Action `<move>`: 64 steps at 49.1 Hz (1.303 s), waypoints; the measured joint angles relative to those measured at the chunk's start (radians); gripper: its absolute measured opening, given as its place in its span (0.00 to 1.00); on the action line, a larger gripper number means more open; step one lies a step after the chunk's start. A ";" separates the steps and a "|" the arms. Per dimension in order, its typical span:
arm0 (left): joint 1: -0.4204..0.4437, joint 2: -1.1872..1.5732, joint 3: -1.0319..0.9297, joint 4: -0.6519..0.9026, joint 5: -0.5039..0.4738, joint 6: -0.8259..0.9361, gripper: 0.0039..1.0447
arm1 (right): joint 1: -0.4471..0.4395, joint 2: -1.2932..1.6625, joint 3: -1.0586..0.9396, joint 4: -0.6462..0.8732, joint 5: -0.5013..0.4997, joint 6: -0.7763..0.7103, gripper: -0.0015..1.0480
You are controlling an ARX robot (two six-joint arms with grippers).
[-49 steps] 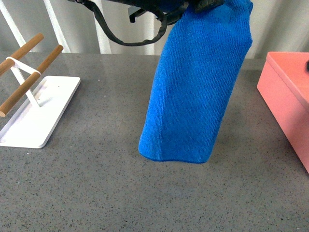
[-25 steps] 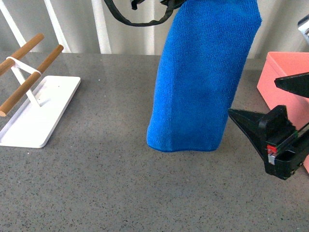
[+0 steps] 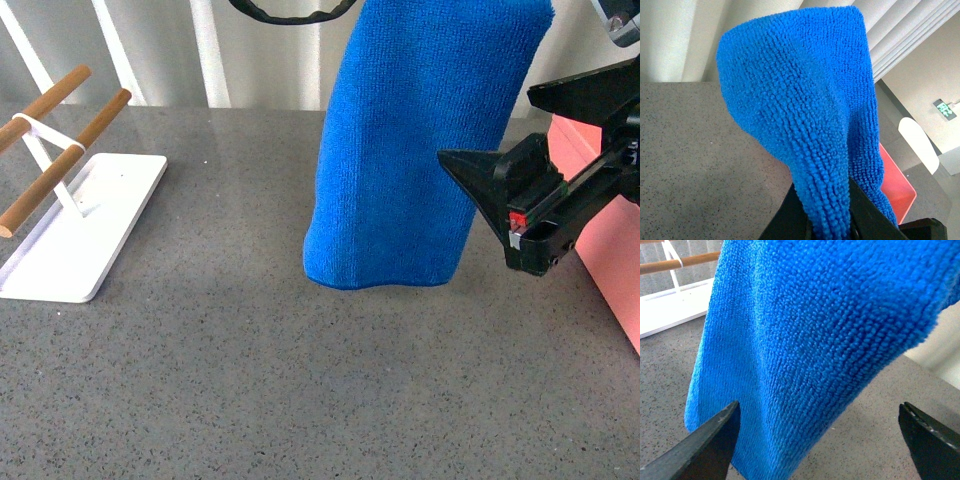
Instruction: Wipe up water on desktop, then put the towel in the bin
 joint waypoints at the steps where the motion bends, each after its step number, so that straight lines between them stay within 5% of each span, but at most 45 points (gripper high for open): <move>1: 0.000 0.000 0.000 0.000 0.000 0.000 0.05 | 0.000 0.003 0.001 0.005 0.000 0.000 0.84; 28: -0.007 0.000 0.000 -0.026 0.001 -0.006 0.05 | -0.024 0.092 0.044 0.145 -0.058 0.062 0.04; 45: 0.015 0.000 -0.015 -0.044 0.008 0.005 0.06 | -0.044 0.087 0.046 0.161 -0.066 0.092 0.03; 64: 0.219 0.175 0.097 -0.115 0.029 0.049 0.74 | -0.095 0.020 0.046 0.100 -0.076 0.090 0.03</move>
